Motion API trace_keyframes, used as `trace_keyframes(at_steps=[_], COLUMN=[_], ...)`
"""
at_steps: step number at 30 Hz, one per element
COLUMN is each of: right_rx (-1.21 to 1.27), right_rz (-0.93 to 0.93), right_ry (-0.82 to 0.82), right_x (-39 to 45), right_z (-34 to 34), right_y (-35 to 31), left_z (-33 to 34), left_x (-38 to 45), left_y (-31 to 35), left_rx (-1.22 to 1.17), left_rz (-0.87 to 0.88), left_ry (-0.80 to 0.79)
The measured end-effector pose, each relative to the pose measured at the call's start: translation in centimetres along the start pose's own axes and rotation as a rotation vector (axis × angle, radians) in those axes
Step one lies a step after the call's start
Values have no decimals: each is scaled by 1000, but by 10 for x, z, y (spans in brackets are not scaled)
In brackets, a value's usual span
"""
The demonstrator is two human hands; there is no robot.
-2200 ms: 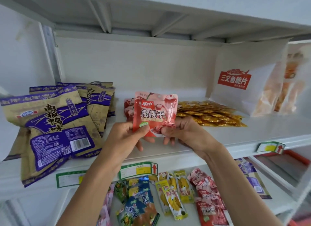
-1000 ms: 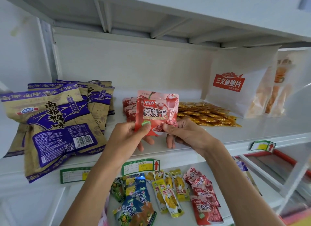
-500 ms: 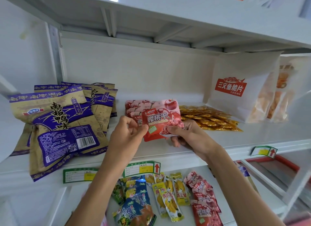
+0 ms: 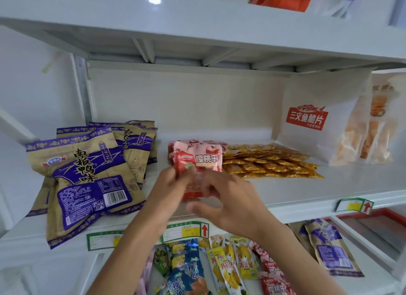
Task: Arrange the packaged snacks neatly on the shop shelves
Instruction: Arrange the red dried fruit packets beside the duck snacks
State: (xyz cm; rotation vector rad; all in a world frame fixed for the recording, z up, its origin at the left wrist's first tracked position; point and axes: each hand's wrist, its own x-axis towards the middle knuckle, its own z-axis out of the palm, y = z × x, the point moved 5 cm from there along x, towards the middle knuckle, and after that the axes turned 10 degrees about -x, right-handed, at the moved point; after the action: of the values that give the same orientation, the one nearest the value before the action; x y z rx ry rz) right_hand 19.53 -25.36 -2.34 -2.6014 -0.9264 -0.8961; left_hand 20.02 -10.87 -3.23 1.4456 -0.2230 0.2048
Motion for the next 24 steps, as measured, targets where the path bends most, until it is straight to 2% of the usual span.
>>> trace_keyframes(at_steps=[3,5,7,9,20,24], right_rx=[134,333,618,747,926,958], right_rz=[239,327,278,219,285,260], right_ry=[48,-43,-119,-124,-156,-202], right_x=[-10,-10,-8,-7,-5,-9], right_z=[-1,4,8,6,14,16], right_y=[36,49,45,41,51,51], left_z=[-11,-11,-8,-7,-10,-7], left_x=[5,7,8,10,7,-1], left_y=[-4,-6,-8,-9,-12,-12], left_rx=[-128,-239,-284,-273,-150,-9], left_rz=[-69,-109,-120,-114,27,76], left_ry=[35,13,-12,-6,128,121])
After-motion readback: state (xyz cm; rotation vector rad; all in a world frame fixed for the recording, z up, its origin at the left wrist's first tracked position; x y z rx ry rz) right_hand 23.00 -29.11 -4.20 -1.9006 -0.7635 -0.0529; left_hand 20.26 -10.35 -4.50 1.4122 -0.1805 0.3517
